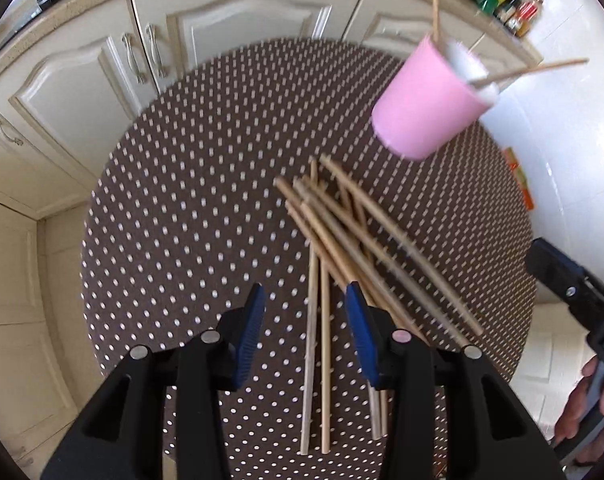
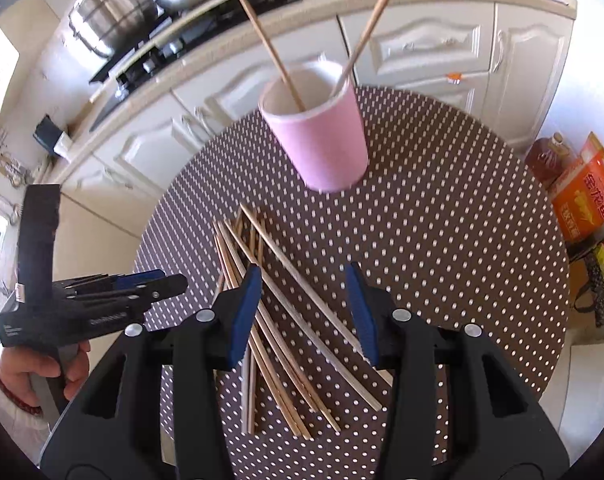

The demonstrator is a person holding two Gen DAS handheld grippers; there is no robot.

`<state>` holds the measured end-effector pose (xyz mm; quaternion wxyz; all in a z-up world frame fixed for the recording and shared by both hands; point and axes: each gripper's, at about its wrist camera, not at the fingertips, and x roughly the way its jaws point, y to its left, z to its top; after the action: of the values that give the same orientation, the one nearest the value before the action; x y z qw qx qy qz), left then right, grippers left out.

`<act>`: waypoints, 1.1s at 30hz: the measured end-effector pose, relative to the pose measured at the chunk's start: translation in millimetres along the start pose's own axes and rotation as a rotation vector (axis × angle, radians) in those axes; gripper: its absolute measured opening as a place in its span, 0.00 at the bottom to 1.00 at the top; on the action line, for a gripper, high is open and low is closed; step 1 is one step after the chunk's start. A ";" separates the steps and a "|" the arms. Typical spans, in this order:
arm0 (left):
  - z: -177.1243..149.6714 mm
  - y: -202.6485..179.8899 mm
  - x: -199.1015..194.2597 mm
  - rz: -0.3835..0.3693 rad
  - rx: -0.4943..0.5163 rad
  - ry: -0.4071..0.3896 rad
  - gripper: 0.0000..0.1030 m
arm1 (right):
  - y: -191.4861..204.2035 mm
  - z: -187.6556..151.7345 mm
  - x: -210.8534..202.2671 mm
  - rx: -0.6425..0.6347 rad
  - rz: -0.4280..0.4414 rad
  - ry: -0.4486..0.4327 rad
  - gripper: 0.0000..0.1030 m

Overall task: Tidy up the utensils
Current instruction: 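Lower both grippers to the pile and close each on another chopstick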

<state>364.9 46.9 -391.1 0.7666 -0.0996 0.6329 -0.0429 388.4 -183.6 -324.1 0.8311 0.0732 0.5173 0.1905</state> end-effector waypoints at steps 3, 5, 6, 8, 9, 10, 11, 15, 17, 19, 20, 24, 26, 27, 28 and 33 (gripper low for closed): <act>-4.0 1.8 17.0 0.023 0.006 0.041 0.41 | -2.4 -4.5 11.0 -0.011 -0.002 0.040 0.42; -5.8 1.9 25.7 0.035 0.013 0.055 0.41 | -4.5 -5.6 17.0 -0.013 0.002 0.061 0.42; -6.1 2.3 28.8 0.042 0.016 0.059 0.41 | -5.8 -5.9 19.8 -0.015 0.003 0.071 0.42; -5.3 1.9 36.4 0.055 0.026 0.074 0.41 | -6.9 -5.9 25.0 -0.020 0.005 0.087 0.42; -4.1 0.8 39.0 0.068 0.031 0.076 0.41 | -7.2 -5.7 26.3 -0.024 0.008 0.093 0.42; -3.9 0.8 41.1 0.079 0.037 0.078 0.41 | -7.2 -5.4 29.3 -0.029 0.010 0.103 0.42; -3.7 1.0 43.5 0.081 0.040 0.085 0.41 | -7.5 -5.0 31.6 -0.035 0.010 0.111 0.42; -1.6 -4.4 46.4 0.101 0.068 0.080 0.41 | -4.1 -2.4 42.5 -0.074 0.011 0.144 0.42; -1.4 -6.8 47.0 0.107 0.092 0.084 0.41 | -0.8 -0.9 49.6 -0.104 0.009 0.168 0.42; 2.3 -12.6 49.4 0.112 0.098 0.090 0.41 | 5.0 1.9 58.0 -0.138 0.006 0.193 0.42; 5.0 -17.1 51.6 0.114 0.097 0.093 0.41 | 7.4 3.0 62.4 -0.158 0.000 0.207 0.42; 7.2 -31.9 56.1 0.117 0.114 0.099 0.28 | 17.5 7.2 80.3 -0.232 -0.013 0.261 0.42; -1.3 -37.9 55.7 0.197 0.155 0.089 0.12 | 24.1 9.9 90.6 -0.283 -0.028 0.290 0.41; -2.0 -37.6 55.5 0.187 0.150 0.087 0.11 | 26.5 11.0 96.4 -0.303 -0.039 0.310 0.36; -1.5 -36.4 55.3 0.178 0.136 0.089 0.09 | 28.6 12.0 101.0 -0.317 -0.049 0.325 0.34; 3.9 -31.1 55.3 0.147 0.076 0.106 0.07 | 38.4 18.3 121.8 -0.380 -0.090 0.391 0.33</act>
<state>381.4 6.3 -437.2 0.7363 -0.0213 0.6762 -0.0155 443.1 -99.3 -404.9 0.7219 -0.1453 0.6257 0.2574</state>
